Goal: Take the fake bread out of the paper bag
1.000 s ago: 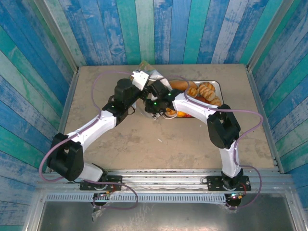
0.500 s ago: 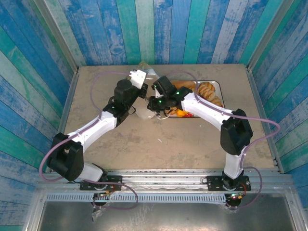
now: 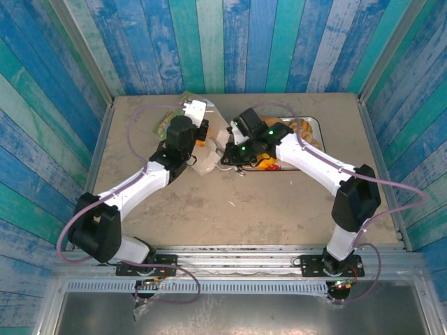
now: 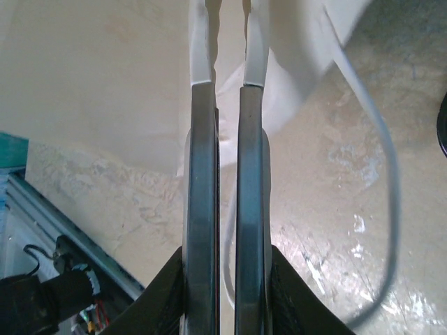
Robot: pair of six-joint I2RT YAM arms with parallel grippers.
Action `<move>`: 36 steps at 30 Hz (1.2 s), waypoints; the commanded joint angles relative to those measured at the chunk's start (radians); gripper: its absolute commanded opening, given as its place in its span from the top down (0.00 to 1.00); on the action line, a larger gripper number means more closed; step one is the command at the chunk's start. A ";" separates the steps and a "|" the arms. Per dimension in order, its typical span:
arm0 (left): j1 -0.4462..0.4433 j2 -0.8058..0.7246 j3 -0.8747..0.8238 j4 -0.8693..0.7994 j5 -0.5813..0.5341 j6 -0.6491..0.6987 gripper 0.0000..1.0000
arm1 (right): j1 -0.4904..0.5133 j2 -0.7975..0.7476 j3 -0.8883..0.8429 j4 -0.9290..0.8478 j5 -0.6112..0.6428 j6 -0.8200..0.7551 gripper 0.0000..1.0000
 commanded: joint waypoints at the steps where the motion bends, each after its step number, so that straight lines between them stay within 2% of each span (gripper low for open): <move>1: -0.005 -0.030 0.027 -0.020 -0.070 -0.010 1.00 | -0.020 -0.083 -0.021 -0.044 -0.077 -0.026 1.00; 9: -0.004 -0.003 0.045 -0.039 -0.203 -0.022 1.00 | -0.103 -0.219 -0.098 -0.135 -0.162 -0.042 1.00; 16: 0.014 0.028 0.069 -0.073 -0.246 -0.053 1.00 | -0.218 -0.365 -0.125 -0.237 -0.192 -0.040 1.00; 21: 0.045 0.009 0.051 -0.084 -0.243 -0.088 1.00 | -0.297 -0.412 -0.122 -0.298 -0.187 -0.037 0.99; 27: 0.054 -0.038 0.040 -0.129 -0.262 -0.115 1.00 | -0.384 -0.376 -0.111 -0.341 -0.237 -0.024 1.00; 36: 0.054 -0.087 0.078 -0.237 -0.226 -0.178 0.99 | -0.423 -0.225 -0.066 -0.344 -0.316 -0.025 0.99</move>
